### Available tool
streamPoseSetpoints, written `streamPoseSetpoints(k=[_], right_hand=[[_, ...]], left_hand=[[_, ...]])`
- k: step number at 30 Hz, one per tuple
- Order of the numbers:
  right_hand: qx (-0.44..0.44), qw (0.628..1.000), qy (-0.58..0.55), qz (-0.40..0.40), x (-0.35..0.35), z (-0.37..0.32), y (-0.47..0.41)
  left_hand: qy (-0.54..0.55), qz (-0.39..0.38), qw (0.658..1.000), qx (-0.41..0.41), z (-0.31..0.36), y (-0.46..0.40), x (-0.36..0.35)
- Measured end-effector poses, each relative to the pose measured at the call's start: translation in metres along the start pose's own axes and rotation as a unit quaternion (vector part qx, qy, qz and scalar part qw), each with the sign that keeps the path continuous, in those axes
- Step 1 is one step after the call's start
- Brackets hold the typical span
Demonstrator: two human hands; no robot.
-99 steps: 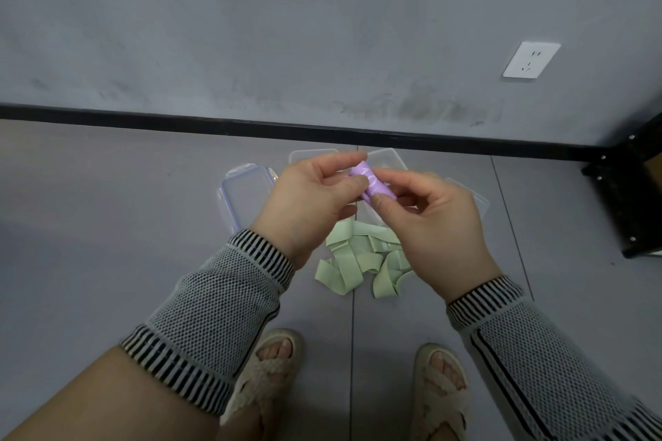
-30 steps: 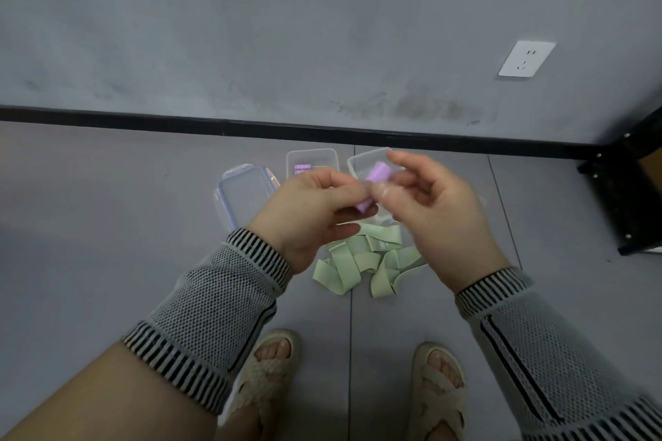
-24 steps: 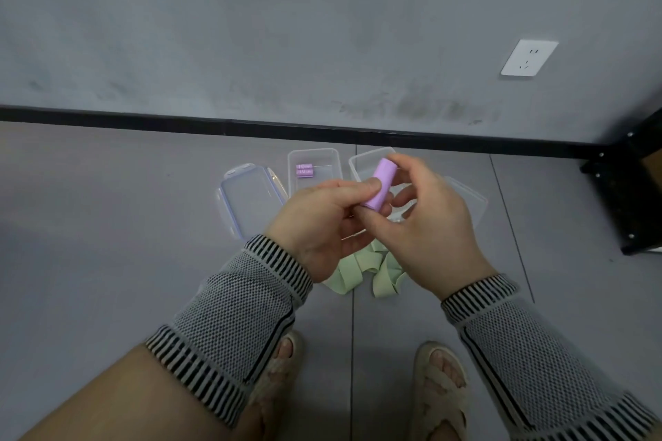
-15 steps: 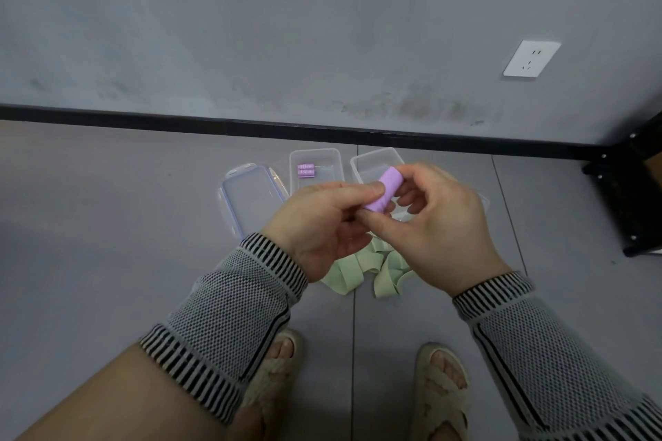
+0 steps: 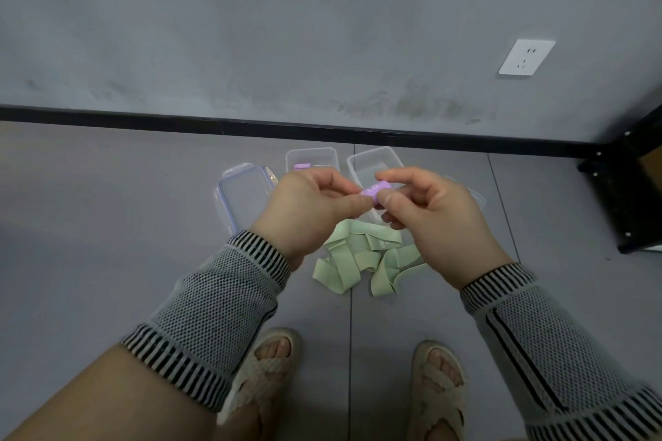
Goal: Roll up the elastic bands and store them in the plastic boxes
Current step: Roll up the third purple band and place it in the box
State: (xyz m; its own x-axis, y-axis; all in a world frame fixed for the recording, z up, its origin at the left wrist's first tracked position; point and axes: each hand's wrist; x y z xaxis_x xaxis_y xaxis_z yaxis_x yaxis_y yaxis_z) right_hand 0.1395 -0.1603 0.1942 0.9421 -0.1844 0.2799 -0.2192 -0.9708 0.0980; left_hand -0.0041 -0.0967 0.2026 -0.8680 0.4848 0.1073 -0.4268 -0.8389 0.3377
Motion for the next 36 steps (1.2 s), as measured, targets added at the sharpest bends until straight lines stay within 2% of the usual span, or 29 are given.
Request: streamPoseSetpoints(k=[5,8,11,16,20,23,25,27,30,33,36], right_hand=[[-0.039,0.99,-0.13,-0.03,0.004,0.001,0.0],[-0.05,0.985,-0.16,-0.034,0.006,0.004,-0.001],[-0.063,0.986,-0.15,-0.039,0.008,0.006,-0.002],[-0.028,0.996,-0.078,-0.04,0.008,0.007,-0.003],[-0.051,0.992,-0.112,-0.017,-0.007,0.008,-0.009],[-0.076,0.988,-0.13,-0.023,-0.016,0.008,-0.028],[-0.066,0.995,-0.061,-0.049,-0.018,0.01,-0.049],[-0.045,0.994,0.056,-0.083,-0.024,0.019,-0.08],[-0.019,0.966,0.22,-0.134,-0.047,0.055,-0.134],[-0.023,0.953,0.27,-0.137,-0.075,0.115,-0.189],[-0.04,0.955,0.273,-0.107,-0.098,0.178,-0.234]], left_hand=[[0.057,-0.01,0.998,-0.022,0.002,0.002,0.005],[0.034,-0.016,0.998,-0.053,0.001,0.002,0.004],[0.02,-0.013,0.996,-0.086,0.001,0.003,0.006],[-0.013,0.004,0.995,-0.099,-0.006,0.003,0.008],[0.05,0.009,0.997,-0.059,-0.011,0.0,0.013],[-0.015,0.013,0.998,-0.063,-0.01,-0.018,0.026],[-0.054,0.003,0.996,-0.066,-0.011,-0.038,0.039],[-0.083,-0.001,0.994,-0.064,-0.023,-0.065,0.053],[-0.134,0.008,0.989,-0.053,-0.066,-0.116,0.068],[-0.14,0.034,0.989,-0.037,-0.126,-0.175,0.08],[-0.264,0.063,0.962,-0.003,-0.178,-0.226,0.094]])
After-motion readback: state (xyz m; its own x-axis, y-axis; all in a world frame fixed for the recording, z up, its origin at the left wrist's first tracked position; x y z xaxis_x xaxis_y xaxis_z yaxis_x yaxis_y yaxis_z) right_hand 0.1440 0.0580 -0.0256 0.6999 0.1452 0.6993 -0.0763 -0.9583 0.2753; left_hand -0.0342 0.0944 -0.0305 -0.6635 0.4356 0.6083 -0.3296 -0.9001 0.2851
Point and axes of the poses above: each hand's wrist, its own y-axis away from the middle knuckle, its own x-axis out of the back of the hand, z = x × y, and after that the axes turned 4 degrees about -z, right-handed
